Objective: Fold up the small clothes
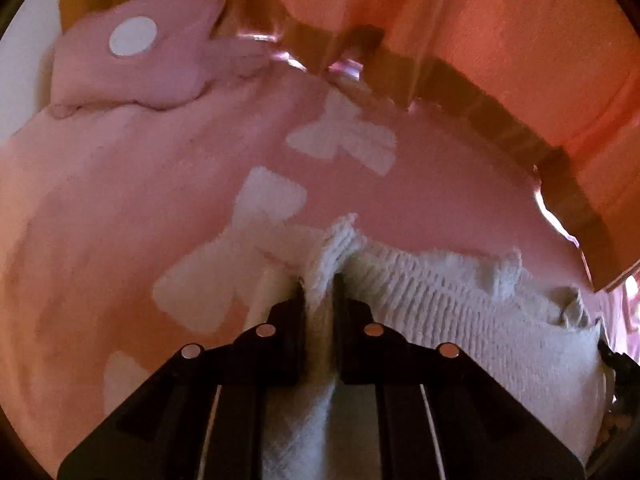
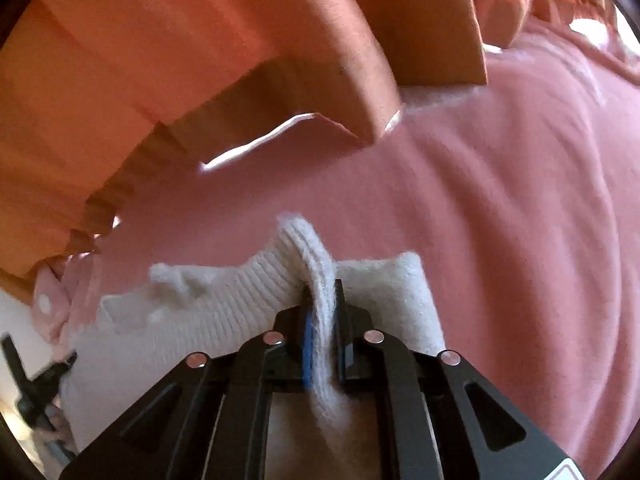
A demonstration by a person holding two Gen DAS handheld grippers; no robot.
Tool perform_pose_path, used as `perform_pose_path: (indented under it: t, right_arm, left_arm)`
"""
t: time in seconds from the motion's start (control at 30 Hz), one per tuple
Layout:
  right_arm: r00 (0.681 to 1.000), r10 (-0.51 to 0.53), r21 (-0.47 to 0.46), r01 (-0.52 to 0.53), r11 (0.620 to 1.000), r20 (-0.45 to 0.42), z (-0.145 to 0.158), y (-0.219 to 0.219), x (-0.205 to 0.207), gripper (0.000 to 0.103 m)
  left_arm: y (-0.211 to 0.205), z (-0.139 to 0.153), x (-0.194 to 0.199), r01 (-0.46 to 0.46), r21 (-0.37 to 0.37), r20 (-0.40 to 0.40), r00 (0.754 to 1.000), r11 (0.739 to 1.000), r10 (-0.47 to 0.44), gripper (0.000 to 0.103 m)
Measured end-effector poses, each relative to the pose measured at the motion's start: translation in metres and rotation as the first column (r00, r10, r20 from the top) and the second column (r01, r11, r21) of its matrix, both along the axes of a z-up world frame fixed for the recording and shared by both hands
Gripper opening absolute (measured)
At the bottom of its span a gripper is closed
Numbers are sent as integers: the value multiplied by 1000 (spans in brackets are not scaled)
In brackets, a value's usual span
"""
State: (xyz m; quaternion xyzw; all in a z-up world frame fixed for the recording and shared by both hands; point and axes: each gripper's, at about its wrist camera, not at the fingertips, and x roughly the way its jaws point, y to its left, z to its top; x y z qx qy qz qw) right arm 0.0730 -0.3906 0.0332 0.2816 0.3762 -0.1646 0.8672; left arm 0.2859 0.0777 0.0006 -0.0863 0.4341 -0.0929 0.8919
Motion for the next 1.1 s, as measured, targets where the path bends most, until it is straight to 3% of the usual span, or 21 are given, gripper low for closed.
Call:
perform_pose_path:
  t: [0.13, 0.17, 0.2, 0.27, 0.33, 0.37, 0.43, 0.53, 0.6, 0.67, 0.77, 0.87, 0.93, 1.1]
  right_arm:
    - [994, -44, -191, 63, 980, 102, 49, 22, -19, 18]
    - [990, 1, -234, 32, 972, 141, 64, 38, -22, 18]
    - [987, 47, -243, -8, 970, 156, 71, 49, -23, 19]
    - [964, 217, -197, -185, 963, 155, 75, 87, -17, 19]
    - [929, 358, -171, -340, 925, 89, 62, 126, -11, 19]
    - [900, 435, -177, -429, 886, -6, 45, 156, -6, 19]
    - [862, 485, -165, -505, 847, -148, 16, 183, 1, 19]
    - [861, 466, -233, -505, 831, -204, 5, 200, 3, 19]
    - [878, 449, -258, -478, 839, -165, 18, 204, -1, 19]
    - [875, 462, -248, -484, 839, -147, 23, 210, -5, 19]
    - [851, 467, -268, -521, 810, -241, 1, 229, 1, 19]
    - [856, 441, -366, -514, 776, -268, -2, 246, -3, 20]
    - [862, 430, -372, -505, 779, -269, 0, 246, -7, 20]
    - [859, 431, -385, -510, 769, -276, -1, 247, -7, 20]
  left_arm:
    - [-4, 28, -10, -2, 69, 58, 998, 998, -2, 16]
    - [-4, 32, -14, -24, 93, 61, 998, 995, 19, 18]
    - [-5, 40, -22, -65, 129, 83, 995, 990, 54, 29]
    - [-13, 56, -43, -56, 118, 135, 990, 991, 39, 37]
    - [-30, 63, -68, 18, 117, 142, 989, 993, -34, 37]
    - [-43, 60, -83, 70, 134, 132, 987, 988, -88, 41]
    - [-64, 47, -96, 134, 200, 84, 985, 971, -153, 45]
    - [-90, 19, -99, 175, 280, 8, 983, 944, -184, 45]
    - [-96, 18, -106, 156, 323, 32, 984, 933, -175, 43]
    - [-97, 26, -116, 168, 300, 45, 981, 939, -190, 45]
    - [-97, 21, -122, 161, 275, 25, 984, 948, -174, 51]
    - [-103, 12, -127, 143, 319, 48, 985, 937, -166, 53]
    - [-107, 10, -131, 131, 351, 64, 985, 927, -163, 54]
    - [-107, 9, -134, 120, 343, 64, 987, 932, -151, 55]
